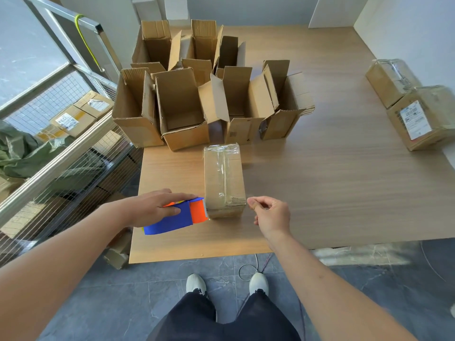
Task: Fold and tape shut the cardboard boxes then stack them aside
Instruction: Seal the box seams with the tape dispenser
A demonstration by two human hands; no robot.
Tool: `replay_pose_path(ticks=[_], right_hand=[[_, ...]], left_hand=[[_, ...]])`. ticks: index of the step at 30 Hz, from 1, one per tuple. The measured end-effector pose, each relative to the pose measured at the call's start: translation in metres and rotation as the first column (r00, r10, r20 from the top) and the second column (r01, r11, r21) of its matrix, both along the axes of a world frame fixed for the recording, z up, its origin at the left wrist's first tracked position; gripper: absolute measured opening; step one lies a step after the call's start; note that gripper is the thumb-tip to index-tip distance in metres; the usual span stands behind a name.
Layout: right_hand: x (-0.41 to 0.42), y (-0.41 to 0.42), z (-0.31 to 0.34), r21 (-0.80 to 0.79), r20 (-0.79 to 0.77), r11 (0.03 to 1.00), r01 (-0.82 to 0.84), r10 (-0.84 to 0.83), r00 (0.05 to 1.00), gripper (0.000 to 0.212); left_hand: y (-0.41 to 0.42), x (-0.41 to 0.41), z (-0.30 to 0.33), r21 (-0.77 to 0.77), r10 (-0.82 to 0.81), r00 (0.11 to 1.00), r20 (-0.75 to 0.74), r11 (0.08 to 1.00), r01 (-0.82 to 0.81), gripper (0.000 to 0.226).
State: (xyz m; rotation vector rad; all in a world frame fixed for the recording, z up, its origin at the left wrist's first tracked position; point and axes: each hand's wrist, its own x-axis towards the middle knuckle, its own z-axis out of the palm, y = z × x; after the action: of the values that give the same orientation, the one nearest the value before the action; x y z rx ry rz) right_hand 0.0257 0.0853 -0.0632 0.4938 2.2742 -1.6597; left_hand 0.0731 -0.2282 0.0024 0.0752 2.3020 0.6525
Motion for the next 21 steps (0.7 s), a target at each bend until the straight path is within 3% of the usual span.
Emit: replay_pose_path(ticks=[8,9,12,13,16,19,21], right_hand=[[-0.006,0.005,-0.028,-0.08,0.068,0.994,-0.078,0.084,0.994,0.01],[-0.006,0.004,-0.029,-0.075,0.061,0.993,-0.095,0.1,0.993,0.014],[-0.009,0.003,-0.027,-0.086,0.114,0.984,-0.156,0.165,0.98,0.06],[-0.011,0.002,-0.027,-0.074,0.119,0.978,-0.193,0.201,0.972,0.06],[-0.012,-0.002,-0.025,0.063,0.068,0.951,-0.304,0.3,0.951,0.037],[-0.011,-0.011,-0.023,0.313,-0.123,0.91,-0.27,0.321,0.939,0.037],[-0.01,-0.019,-0.019,0.552,-0.284,0.767,-0.328,0.542,0.791,0.045]], left_hand=[[0.008,-0.014,-0.006,-0.016,0.012,1.0,0.016,1.0,-0.012,0.051],[0.008,-0.014,-0.007,-0.01,0.022,1.0,0.015,1.0,-0.022,0.051],[0.011,-0.014,-0.007,0.008,0.045,0.999,0.01,0.999,-0.046,0.052],[0.012,-0.014,-0.007,0.012,0.047,0.999,0.012,0.999,-0.047,0.051],[0.014,-0.015,-0.006,0.014,0.049,0.999,0.017,0.999,-0.049,0.051],[0.016,-0.014,-0.007,0.022,0.063,0.998,0.015,0.998,-0.063,0.05],[0.015,-0.012,-0.008,0.034,0.073,0.997,0.01,0.997,-0.074,0.051]])
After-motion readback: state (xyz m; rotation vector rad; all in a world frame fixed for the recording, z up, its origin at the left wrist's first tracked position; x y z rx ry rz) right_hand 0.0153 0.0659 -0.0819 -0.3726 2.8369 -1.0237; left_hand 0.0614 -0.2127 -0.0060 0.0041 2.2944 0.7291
